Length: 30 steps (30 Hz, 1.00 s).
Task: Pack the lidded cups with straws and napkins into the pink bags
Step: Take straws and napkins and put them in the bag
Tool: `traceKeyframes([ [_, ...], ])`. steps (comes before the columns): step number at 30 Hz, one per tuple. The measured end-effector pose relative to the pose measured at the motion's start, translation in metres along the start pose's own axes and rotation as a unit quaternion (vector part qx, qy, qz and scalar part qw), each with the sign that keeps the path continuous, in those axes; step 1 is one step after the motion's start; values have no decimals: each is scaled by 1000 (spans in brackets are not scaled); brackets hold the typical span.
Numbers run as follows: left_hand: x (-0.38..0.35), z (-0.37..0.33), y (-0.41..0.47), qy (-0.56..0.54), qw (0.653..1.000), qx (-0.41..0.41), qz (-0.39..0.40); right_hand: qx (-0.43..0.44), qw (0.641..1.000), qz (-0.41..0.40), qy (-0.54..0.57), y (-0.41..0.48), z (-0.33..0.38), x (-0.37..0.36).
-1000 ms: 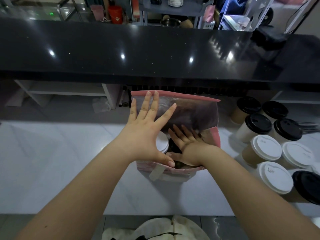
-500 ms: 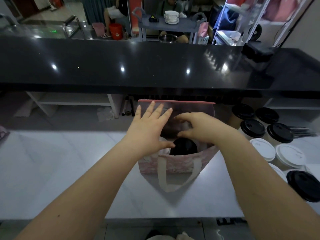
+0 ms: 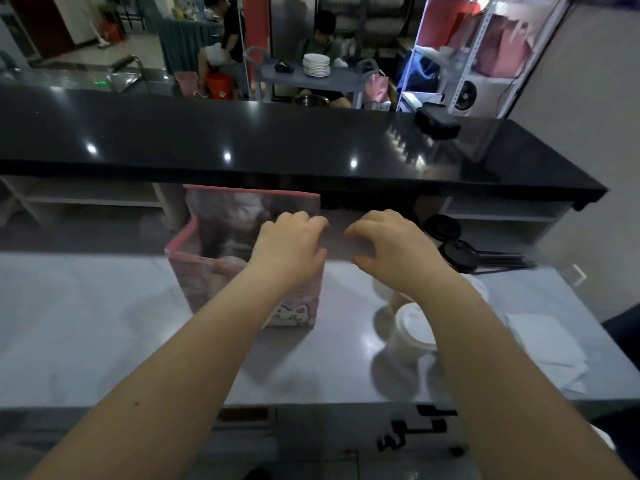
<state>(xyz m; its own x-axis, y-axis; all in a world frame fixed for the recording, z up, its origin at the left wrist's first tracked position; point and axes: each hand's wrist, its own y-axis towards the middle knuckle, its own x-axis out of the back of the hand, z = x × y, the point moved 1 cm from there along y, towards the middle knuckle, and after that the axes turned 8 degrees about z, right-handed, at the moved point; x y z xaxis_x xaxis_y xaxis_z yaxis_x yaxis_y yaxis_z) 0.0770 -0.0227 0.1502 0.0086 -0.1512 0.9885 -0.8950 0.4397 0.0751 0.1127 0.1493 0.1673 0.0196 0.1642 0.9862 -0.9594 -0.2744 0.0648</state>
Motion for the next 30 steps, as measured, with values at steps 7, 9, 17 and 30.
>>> traceKeyframes([
  [7, -49, -148, -3, -85, 996, -22, -26, -68, 997, -32, 36, -130, -98, -6],
  [9, -67, -184, -6, -111, 994, -23, 5, -94, 993, -43, 61, -161, -123, -13],
  [17, -117, -268, -5, -152, 984, -21, 89, -167, 978, -28, 123, -220, -202, -50],
  [30, -145, -314, 109, -168, 973, -102, 122, -255, 951, -24, 172, -186, -308, -54],
])
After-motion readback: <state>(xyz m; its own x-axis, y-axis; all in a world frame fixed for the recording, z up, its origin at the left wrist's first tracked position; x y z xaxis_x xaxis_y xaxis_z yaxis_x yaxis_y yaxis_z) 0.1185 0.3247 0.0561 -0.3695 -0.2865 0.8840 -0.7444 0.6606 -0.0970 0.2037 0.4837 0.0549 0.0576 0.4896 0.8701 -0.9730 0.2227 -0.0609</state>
